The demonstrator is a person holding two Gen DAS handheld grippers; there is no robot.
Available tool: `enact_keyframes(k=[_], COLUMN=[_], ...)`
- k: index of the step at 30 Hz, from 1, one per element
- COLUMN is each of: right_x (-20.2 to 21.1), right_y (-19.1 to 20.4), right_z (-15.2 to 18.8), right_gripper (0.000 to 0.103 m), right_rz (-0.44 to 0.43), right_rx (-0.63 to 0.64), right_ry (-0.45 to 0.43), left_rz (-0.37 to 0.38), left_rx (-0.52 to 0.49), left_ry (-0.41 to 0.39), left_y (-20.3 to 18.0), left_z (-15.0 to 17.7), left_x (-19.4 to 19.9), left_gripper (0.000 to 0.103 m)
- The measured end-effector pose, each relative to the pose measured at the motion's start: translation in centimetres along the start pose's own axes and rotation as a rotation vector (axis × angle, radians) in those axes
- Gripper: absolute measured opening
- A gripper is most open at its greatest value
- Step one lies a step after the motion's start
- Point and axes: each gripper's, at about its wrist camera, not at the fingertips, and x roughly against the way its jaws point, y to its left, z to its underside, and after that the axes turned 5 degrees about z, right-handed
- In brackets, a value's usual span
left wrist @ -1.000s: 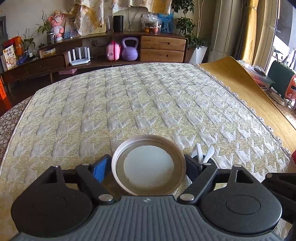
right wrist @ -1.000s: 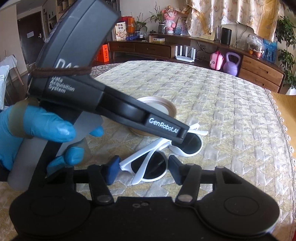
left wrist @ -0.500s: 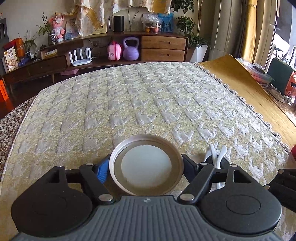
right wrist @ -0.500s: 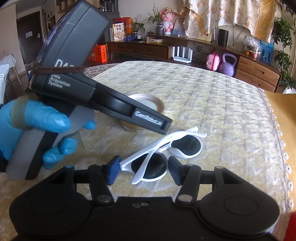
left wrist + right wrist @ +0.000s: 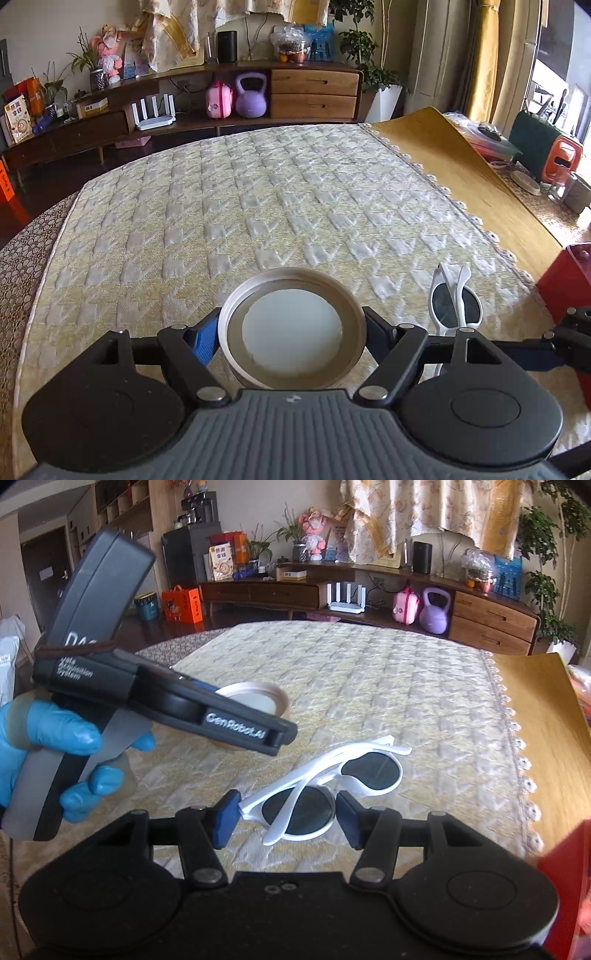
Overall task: Organize rigid objects
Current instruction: 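Carry the metal lid and white sunglasses with both tools over the red tin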
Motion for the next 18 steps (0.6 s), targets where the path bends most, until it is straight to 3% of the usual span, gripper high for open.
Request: enact_keyframes(k=[18], right_x=[9.5], right_y=[-2.4], right_z=[2.1], right_gripper=[0.056], right_rz=[0.054], right_rx=[-0.071], right_ry=[-0.075], left_rz=[0.094], left_rx=[-0.07], left_ry=[0.009], left_y=[-7.5], left_z=[0.7], left_x=[7.7], left_gripper=[0.077])
